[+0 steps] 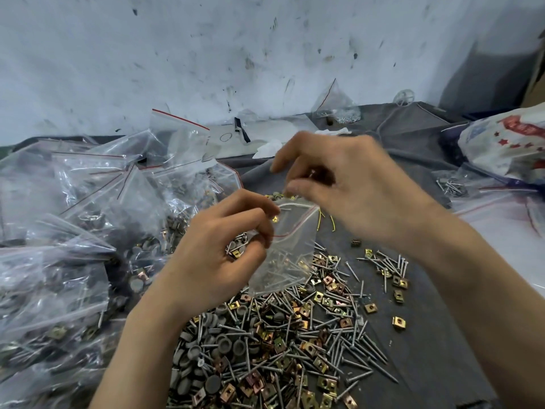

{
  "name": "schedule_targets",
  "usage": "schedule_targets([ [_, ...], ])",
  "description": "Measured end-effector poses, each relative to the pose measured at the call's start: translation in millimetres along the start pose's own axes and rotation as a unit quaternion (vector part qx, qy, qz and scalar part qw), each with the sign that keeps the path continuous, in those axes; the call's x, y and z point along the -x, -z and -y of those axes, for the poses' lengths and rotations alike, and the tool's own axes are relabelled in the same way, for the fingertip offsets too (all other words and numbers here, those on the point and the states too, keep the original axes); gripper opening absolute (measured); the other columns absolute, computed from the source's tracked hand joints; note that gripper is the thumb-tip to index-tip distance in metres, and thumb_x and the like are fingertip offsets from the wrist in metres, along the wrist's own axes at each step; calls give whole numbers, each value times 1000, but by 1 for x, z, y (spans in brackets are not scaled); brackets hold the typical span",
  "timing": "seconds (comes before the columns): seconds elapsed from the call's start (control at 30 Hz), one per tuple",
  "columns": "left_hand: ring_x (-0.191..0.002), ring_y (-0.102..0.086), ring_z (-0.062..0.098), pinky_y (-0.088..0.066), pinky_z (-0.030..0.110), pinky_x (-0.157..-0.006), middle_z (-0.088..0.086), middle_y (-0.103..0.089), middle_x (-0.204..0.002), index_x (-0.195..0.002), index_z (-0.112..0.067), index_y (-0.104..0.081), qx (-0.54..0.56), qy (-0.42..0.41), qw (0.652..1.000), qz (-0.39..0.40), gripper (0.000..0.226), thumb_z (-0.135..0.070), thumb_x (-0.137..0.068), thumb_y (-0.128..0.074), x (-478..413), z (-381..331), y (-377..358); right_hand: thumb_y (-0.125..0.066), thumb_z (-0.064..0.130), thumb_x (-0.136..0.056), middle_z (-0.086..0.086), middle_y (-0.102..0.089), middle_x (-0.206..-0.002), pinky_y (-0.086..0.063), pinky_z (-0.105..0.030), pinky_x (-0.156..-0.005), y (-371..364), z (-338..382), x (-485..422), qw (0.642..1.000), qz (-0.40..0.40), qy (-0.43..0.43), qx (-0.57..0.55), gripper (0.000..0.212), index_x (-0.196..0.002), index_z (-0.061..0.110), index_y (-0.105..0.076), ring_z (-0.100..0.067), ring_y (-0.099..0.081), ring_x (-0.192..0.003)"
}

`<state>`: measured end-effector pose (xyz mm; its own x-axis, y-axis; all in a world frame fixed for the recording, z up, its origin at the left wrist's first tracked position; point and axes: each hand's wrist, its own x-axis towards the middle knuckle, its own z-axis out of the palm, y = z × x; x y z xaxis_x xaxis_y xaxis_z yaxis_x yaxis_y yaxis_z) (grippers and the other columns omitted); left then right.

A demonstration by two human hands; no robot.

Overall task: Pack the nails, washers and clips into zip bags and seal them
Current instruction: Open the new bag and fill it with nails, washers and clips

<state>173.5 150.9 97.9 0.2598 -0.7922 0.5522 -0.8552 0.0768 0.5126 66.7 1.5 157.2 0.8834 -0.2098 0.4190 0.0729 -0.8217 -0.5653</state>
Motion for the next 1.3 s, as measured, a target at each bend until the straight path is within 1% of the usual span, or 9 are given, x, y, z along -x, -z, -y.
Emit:
schedule_targets([
  [0.1, -93, -57, 5, -40, 15, -78, -1, -61, -101, -72, -7, -62, -4, -4, 1000, -6, 19, -16, -78, -46, 0, -1, 0, -67, 6, -84, 4, -62, -91, -40, -9, -67, -6, 1, -2, 996, 66, 22, 58, 25, -105, 19, -62, 0, -53, -70],
  [0.23, -91, -57, 6, -39, 14, -78, -1, -60, -99, -72, -6, -62, -7, -3, 1000, -4, 20, -15, -79, -46, 0, -1, 1, -74, 19, -81, 7, -56, -99, -40, -9, -66, -9, -4, 1, 999, 34, 16, 37, 25, -102, 24, -62, -5, -54, -67],
  [0.33, -92, -58, 5, -39, 13, -78, -1, -61, -101, -73, -7, -63, -7, 5, 1000, -5, 22, -18, -80, -46, 1, 0, 2, -76, 19, -78, 11, -55, -93, -40, -9, -63, -8, -11, 6, 998, -54, 20, 16, 24, -100, 21, -65, -10, -56, -64],
  [0.47, -93, -59, 6, -38, 11, -79, -1, -63, -102, -71, -8, -62, -2, 12, 1000, -13, 22, -20, -80, -45, 1, 1, 4, -71, 16, -82, 17, -55, -71, -35, -6, -59, -20, -39, 17, 977, -210, -43, 2, 8, -84, 20, -65, 1, -52, -59],
  [0.5, -93, -59, 6, -38, 11, -79, -1, -63, -102, -71, -8, -62, -2, 13, 1000, -15, 22, -19, -80, -45, 1, 1, 5, -70, 16, -83, 19, -54, -68, -36, -6, -58, -28, -48, 21, 977, -196, -88, 15, 9, -82, 22, -64, 3, -51, -59],
  [0.6, -96, -59, 7, -38, 11, -80, -3, -62, -103, -72, -11, -62, -2, 14, 1000, -23, 20, -21, -80, -45, 1, 2, 7, -68, 16, -86, 11, -60, -75, -42, -16, -67, -65, -76, 39, 977, -10, -214, 22, 4, -85, 20, -68, -5, -56, -71],
  [0.73, -98, -59, 6, -39, 11, -82, -2, -63, -102, -72, -14, -60, 1, 14, 999, -31, 18, -21, -80, -45, 2, 4, 9, -61, 16, -88, 0, -70, -99, -48, -29, -84, -107, -94, 59, 963, 112, -232, 80, 13, -96, 19, -70, -18, -62, -95],
  [0.97, -99, -59, 5, -39, 11, -82, -3, -63, -102, -72, -16, -60, -6, 10, 999, -35, 17, -22, -80, -46, 3, 5, 10, -54, 28, -92, -2, -62, -109, -47, -35, -82, -127, -91, 57, 948, 103, -212, 214, 16, -103, 18, -61, -27, -57, -106],
  [1.3, -98, -60, 9, -40, 14, -82, -4, -62, -103, -74, -16, -61, 9, 3, 999, -34, 17, -21, -81, -46, 4, 2, 12, -49, 24, -97, -6, -43, -114, -45, -41, -84, -136, -93, 56, 956, 127, -206, 169, 18, -110, 11, -51, -32, -54, -103],
])
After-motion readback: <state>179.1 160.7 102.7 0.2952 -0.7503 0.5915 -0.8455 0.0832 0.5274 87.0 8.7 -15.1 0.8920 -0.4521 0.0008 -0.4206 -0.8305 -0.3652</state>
